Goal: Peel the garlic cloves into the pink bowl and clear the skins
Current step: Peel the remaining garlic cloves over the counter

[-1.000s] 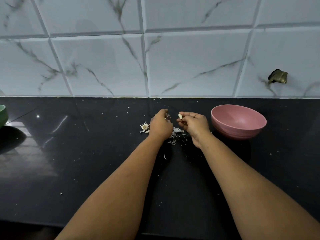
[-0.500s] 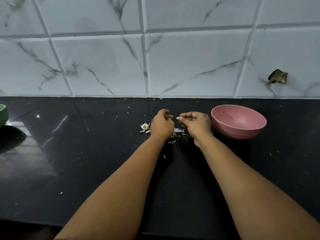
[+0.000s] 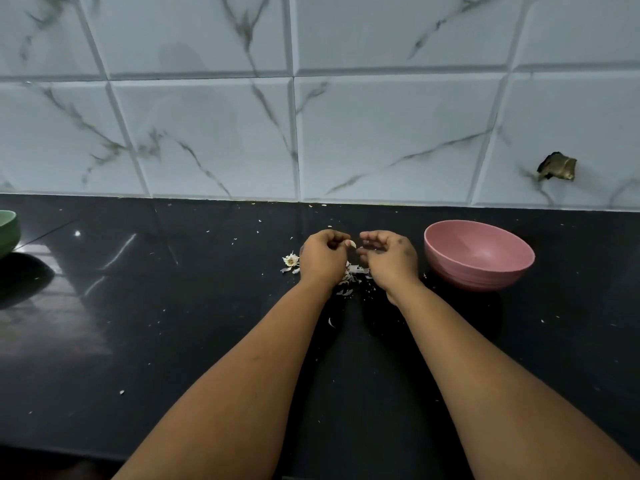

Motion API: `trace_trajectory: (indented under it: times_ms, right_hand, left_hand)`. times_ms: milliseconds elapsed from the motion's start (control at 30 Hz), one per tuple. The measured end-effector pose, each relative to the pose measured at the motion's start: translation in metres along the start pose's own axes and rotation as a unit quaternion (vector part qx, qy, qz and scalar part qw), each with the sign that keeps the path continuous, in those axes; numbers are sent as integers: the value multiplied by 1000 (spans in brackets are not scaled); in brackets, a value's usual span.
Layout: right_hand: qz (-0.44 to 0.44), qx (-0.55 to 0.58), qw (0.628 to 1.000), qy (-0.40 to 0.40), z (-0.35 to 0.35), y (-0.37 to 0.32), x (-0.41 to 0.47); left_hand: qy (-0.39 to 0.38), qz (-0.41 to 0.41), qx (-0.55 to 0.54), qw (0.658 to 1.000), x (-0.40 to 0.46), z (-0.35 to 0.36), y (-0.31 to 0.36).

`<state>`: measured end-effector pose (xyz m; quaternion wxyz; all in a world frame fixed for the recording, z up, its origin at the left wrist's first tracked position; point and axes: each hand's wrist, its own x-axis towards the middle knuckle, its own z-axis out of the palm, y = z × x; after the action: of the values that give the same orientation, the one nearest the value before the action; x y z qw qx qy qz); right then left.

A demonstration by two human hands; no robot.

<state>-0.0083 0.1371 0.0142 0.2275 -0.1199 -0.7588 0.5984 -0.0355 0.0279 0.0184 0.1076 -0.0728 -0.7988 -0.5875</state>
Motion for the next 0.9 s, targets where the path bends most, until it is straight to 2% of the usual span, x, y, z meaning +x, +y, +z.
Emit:
trace_trajectory:
  times_ms: [267, 400, 467, 633, 900]
  right_hand:
    - [-4, 56, 998, 19, -4, -11, -3]
    - [-61, -63, 993, 77, -9, -9, 0]
    - [-87, -93, 989, 77, -10, -10, 0]
    - [-97, -100, 990, 14, -3, -9, -2]
    - [-103, -117, 987, 40, -6, -11, -3]
  left_hand:
    - [-16, 9, -24, 1000, 1, 4, 0]
    - [-16, 34, -2, 999, -1, 4, 1]
    - [-15, 41, 11, 999, -1, 4, 0]
    - [-18, 54, 36, 998, 0, 5, -2]
    - [-9, 51, 28, 998, -4, 4, 4]
